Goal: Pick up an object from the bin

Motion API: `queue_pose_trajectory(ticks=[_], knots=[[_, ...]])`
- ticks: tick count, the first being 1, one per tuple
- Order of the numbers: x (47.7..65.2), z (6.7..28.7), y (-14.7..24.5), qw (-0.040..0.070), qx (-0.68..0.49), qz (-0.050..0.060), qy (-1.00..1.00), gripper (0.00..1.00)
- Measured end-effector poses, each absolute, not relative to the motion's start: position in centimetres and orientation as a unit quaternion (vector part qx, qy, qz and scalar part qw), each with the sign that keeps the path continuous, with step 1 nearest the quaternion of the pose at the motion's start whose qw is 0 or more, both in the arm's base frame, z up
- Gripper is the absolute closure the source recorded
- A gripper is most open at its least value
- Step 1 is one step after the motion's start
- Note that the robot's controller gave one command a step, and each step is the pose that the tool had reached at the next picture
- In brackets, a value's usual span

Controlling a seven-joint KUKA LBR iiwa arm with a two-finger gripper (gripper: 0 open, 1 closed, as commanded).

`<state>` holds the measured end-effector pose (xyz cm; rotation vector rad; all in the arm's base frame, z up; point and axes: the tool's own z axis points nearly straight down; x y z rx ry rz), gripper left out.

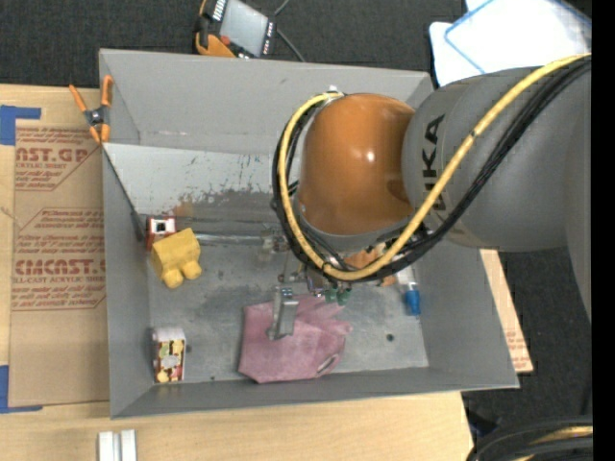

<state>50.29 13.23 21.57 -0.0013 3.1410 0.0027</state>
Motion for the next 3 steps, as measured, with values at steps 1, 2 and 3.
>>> queue_pose_trajectory(ticks=[1, 2, 3], knots=[[50.3, 21.6, 13.2, 0.0, 0.0, 0.001, 1.0, 0.0], [49.6, 16.3, 13.4, -0.002, 0.001, 0.001, 1.0, 0.0], [49.9, 14.1, 14.9, 0.003, -0.002, 0.003, 1.0, 0.0]])
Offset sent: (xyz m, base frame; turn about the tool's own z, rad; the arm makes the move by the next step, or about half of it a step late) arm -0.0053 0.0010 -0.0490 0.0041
